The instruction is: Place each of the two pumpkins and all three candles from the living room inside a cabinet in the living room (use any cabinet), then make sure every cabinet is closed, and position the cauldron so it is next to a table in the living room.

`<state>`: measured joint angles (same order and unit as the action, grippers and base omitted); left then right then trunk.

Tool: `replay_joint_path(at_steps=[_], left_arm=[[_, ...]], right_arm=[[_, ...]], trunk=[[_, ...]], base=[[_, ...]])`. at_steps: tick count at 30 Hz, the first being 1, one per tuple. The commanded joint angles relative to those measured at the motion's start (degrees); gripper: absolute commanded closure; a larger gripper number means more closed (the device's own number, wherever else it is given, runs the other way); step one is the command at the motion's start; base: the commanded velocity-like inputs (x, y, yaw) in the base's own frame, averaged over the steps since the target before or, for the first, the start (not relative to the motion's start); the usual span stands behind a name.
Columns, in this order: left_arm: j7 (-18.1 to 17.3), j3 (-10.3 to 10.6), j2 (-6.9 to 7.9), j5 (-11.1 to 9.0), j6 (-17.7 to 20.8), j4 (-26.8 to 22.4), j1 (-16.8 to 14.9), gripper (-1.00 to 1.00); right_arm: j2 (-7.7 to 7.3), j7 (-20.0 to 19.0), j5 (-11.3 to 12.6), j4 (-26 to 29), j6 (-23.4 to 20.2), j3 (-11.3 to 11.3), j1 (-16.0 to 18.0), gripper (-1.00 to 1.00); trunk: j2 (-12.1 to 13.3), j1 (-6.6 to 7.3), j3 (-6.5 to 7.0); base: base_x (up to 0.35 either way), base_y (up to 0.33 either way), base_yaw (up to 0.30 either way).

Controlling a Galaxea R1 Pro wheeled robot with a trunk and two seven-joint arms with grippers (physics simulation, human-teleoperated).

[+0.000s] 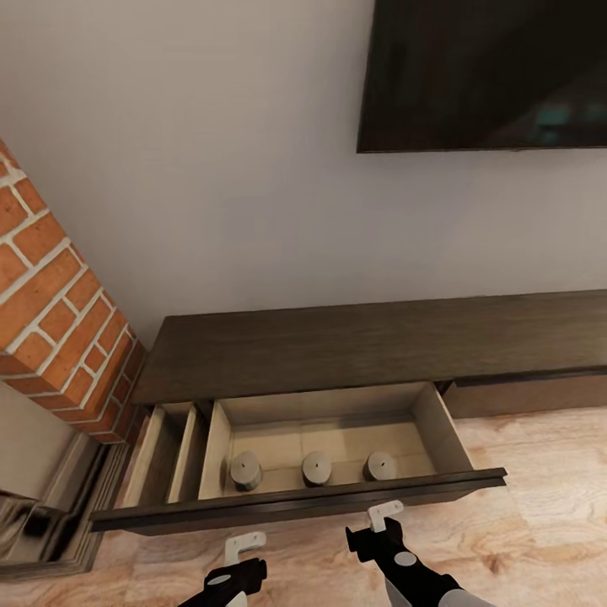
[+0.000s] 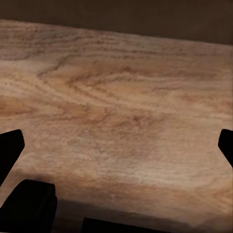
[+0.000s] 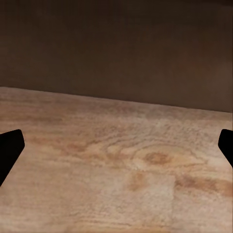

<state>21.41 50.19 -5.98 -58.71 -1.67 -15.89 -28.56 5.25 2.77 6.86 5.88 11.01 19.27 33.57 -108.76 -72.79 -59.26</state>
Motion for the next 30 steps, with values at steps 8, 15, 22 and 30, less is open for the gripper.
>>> replay_joint_path(at_steps=[8, 15, 22, 30], left_arm=[[0.30, 0.19, -0.01, 0.08, -0.22, -0.70, -0.31, -1.00], [0.57, 0.12, 0.07, 0.09, -0.23, -0.59, -1.66, -1.00], [0.65, 0.17, 0.08, 0.29, -0.18, -0.63, -2.49, -1.00], [0.65, 0.17, 0.09, 0.35, -0.18, -0.67, -3.37, -1.00]], right_arm=[[-0.11, -0.04, 0.01, 0.01, 0.74, -0.02, 0.00, -1.00], [-0.15, -0.07, 0.00, -0.06, 0.85, -0.02, 0.00, -1.00], [-0.15, -0.13, 0.08, -0.08, 0.85, -0.11, 0.00, -1.00], [-0.15, -0.13, 0.09, 0.00, 0.85, -0.03, 0.00, -1.00]], trunk=[[0.00, 0.00, 0.00], [0.00, 0.00, 0.00], [0.00, 0.00, 0.00], [0.00, 0.00, 0.00]], base=[[0.000, 0.000, 0.021], [0.000, 0.000, 0.000], [0.000, 0.000, 0.000], [0.000, 0.000, 0.000]])
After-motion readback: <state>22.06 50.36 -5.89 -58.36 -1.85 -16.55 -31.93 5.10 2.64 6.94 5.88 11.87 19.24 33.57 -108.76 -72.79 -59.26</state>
